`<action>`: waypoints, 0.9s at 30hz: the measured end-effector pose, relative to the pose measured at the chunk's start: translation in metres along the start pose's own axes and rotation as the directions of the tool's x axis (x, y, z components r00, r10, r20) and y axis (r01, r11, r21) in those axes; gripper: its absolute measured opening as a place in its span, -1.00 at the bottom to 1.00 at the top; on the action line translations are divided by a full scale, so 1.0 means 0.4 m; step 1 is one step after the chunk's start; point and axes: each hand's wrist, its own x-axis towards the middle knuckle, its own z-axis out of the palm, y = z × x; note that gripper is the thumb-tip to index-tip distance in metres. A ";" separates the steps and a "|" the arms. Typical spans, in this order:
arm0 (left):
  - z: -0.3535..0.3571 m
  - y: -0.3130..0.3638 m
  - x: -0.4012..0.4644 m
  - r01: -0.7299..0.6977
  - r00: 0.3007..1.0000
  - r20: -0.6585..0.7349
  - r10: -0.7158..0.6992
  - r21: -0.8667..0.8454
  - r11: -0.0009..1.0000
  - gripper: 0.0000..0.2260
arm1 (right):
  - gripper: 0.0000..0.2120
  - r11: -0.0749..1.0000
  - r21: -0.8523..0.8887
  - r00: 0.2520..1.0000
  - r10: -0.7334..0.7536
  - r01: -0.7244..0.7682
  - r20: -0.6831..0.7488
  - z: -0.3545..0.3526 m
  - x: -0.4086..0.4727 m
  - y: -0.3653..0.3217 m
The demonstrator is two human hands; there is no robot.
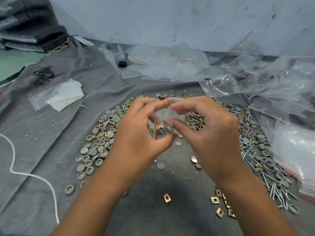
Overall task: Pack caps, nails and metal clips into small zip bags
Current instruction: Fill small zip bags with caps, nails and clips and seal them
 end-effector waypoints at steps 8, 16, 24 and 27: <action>-0.047 -0.008 0.025 0.264 0.903 -0.146 -0.405 -0.556 0.788 -0.70 | -0.77 0.875 0.277 0.918 0.376 -0.396 0.126 -0.020 -0.012 0.029; -0.119 -0.046 0.022 0.232 0.840 -0.439 -0.319 -0.241 0.942 -0.76 | -0.83 0.876 -0.006 0.799 0.441 -0.481 0.409 0.030 -0.056 0.074; -0.138 -0.055 0.039 0.305 0.804 -0.206 -0.558 -0.662 0.684 -0.82 | -0.93 0.935 -0.177 0.715 0.349 -0.306 0.606 0.106 -0.099 0.041; -0.153 -0.062 0.038 0.308 0.797 -0.137 -0.589 -0.746 0.590 -0.80 | -0.84 0.952 -0.212 0.694 0.306 -0.220 0.652 0.128 -0.111 0.026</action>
